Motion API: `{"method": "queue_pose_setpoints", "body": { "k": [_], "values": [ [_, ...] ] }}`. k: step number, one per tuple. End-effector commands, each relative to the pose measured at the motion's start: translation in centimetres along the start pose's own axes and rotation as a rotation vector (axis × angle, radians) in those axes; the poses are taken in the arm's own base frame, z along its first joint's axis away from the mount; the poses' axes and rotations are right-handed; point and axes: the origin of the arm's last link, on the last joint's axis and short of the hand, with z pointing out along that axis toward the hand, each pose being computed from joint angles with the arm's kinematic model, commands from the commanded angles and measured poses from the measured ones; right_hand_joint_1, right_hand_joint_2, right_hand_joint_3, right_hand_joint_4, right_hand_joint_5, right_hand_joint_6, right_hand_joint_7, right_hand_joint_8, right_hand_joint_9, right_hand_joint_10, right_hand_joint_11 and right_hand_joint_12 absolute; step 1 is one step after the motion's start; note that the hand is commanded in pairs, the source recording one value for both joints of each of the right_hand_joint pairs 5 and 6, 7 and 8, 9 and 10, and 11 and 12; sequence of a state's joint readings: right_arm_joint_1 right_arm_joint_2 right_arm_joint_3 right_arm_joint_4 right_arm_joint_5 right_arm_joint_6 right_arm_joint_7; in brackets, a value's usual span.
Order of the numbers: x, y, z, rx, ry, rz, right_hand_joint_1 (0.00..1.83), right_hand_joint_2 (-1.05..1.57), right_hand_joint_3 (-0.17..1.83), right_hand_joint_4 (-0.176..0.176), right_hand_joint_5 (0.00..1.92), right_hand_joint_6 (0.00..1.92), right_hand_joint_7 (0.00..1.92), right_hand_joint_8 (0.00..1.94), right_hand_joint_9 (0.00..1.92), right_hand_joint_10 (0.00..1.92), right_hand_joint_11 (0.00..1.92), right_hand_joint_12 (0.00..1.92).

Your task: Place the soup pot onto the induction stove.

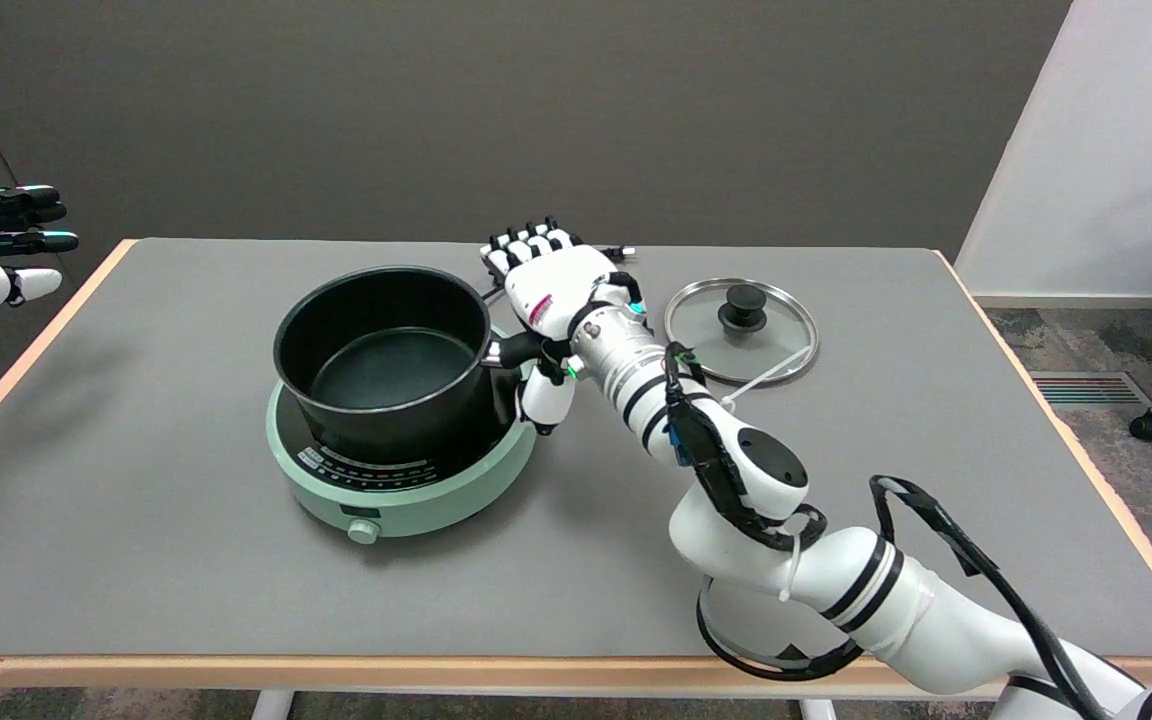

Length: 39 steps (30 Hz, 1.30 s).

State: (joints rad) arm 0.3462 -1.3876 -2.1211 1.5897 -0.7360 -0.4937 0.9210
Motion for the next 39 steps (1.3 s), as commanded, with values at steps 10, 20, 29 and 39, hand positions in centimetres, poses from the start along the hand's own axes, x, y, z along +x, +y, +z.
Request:
{"method": "queue_pose_setpoints", "body": {
  "k": [10,20,29,39],
  "values": [
    [2.3,2.0,-1.6,-0.002,0.065,0.009,1.30,-0.56,1.09,-0.012,0.12,0.12,0.12,0.12,0.12,0.12,0.12,0.12],
    [3.9,3.7,-4.6,0.004,0.156,0.076,1.27,-0.60,1.19,0.016,0.05,0.05,0.05,0.05,0.05,0.05,0.05,0.05],
    [5.3,6.7,-5.1,0.021,0.283,0.276,1.21,-0.37,1.15,0.000,0.04,0.04,0.04,0.04,0.04,0.04,0.04,0.04],
    [9.9,10.5,-5.1,0.114,0.458,0.489,1.14,-0.07,1.04,-0.027,0.04,0.04,0.04,0.04,0.04,0.04,0.04,0.04]
  ]
}}
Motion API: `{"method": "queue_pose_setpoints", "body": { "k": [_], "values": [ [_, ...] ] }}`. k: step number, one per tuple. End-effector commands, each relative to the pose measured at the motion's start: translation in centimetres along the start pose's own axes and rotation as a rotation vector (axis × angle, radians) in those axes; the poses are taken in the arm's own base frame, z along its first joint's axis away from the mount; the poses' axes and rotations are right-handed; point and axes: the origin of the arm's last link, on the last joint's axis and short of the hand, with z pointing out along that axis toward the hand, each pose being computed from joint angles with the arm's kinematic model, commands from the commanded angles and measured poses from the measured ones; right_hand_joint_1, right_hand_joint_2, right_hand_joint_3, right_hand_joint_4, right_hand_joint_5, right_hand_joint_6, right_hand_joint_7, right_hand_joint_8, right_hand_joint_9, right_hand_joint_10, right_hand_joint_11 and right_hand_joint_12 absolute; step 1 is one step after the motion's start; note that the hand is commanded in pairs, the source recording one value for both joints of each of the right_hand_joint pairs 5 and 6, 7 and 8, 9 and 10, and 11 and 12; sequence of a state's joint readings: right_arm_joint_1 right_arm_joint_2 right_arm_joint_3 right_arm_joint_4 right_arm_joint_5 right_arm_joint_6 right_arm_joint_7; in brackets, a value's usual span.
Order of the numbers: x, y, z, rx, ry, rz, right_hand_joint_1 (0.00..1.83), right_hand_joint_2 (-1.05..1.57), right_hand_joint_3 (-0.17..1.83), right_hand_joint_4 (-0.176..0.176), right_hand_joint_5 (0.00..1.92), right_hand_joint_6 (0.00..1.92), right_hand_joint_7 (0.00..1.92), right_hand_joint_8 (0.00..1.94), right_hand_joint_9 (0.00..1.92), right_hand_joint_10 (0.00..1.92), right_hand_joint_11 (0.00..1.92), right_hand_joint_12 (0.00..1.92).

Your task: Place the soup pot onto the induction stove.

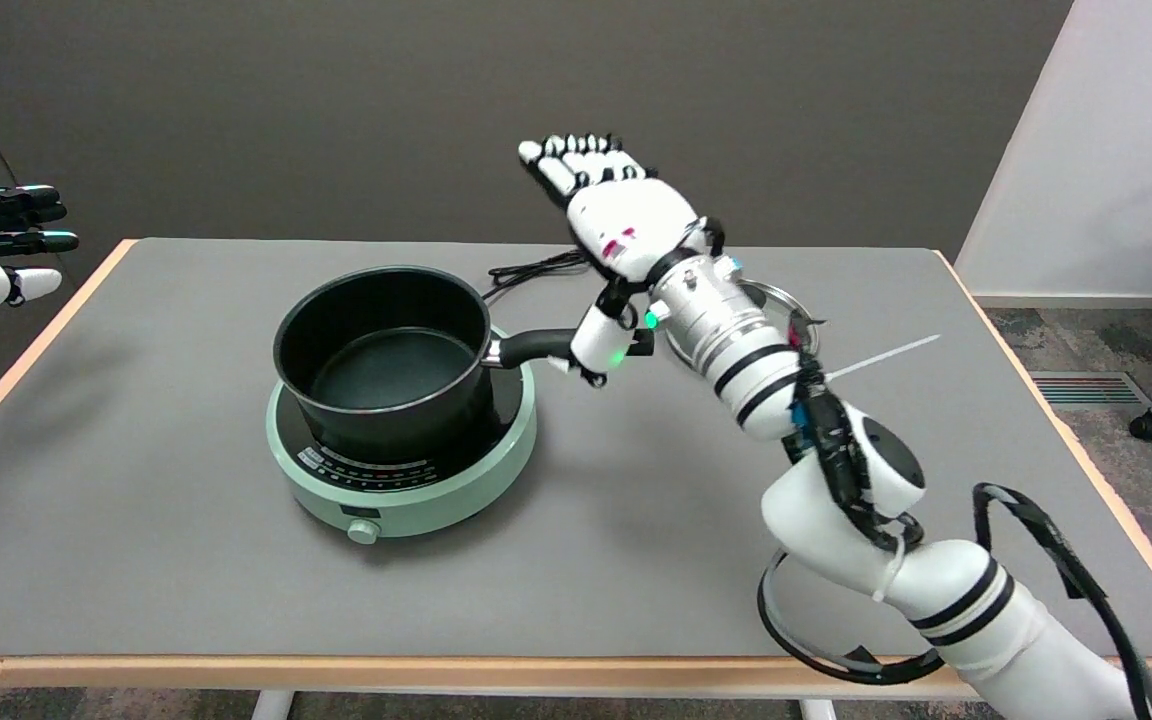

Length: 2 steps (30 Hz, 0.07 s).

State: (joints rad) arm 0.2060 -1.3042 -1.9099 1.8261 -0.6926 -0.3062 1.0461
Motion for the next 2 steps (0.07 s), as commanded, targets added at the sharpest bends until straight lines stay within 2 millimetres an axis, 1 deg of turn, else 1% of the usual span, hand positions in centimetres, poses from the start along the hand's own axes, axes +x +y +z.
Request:
{"method": "queue_pose_setpoints", "body": {
  "k": [1,2],
  "values": [
    [7.01,4.71,-0.06,0.100,0.253,0.317,1.14,-0.04,1.03,-0.032,0.05,0.05,0.05,0.05,0.05,0.05,0.05,0.05],
    [7.37,5.01,-0.03,0.104,0.263,0.330,1.13,-0.01,1.02,-0.058,0.05,0.05,0.05,0.05,0.05,0.05,0.05,0.05]
  ]
}}
